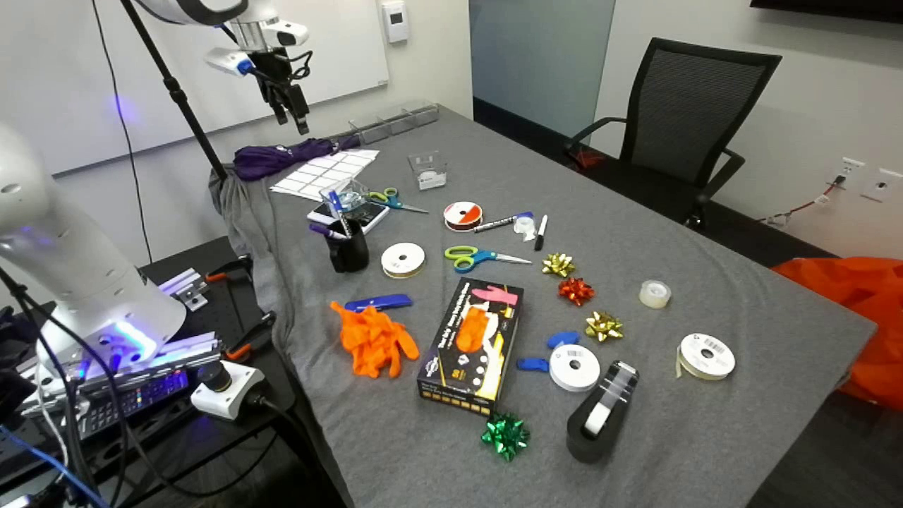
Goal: Put the clear object directly on the table
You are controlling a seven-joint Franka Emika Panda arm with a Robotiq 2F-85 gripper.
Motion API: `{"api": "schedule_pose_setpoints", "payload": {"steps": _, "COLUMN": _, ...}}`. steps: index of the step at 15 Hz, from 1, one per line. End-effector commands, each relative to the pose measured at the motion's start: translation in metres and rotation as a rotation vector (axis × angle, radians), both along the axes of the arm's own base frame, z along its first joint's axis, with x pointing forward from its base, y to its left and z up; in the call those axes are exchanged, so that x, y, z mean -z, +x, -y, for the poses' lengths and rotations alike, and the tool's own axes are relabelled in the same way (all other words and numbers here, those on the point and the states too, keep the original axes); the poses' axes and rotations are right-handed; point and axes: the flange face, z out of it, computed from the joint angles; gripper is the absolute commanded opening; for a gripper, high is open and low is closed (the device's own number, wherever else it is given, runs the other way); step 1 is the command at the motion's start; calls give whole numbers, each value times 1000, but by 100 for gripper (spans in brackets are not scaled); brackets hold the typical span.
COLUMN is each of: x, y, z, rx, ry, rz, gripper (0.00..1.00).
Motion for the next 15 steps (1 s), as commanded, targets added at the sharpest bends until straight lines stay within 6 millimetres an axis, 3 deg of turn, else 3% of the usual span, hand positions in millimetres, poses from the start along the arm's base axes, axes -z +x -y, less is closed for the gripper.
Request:
{"api": "schedule_pose_setpoints", "payload": {"steps": 1, "x": 45, "y": 26, "z": 6, "rx": -19, "ry": 57, "rz": -10, "gripper": 100}}
{"api": "schedule_pose_setpoints", "payload": {"steps": 8, "x": 122, "y": 49, "z": 16, "rx": 9, "ry": 84, "rz": -11, "gripper": 100}}
{"api": "schedule_pose_setpoints", "payload": {"steps": 15, "x": 162, "y": 56, "z": 14, "rx": 22, "ry": 116, "rz": 2, "gripper": 100}}
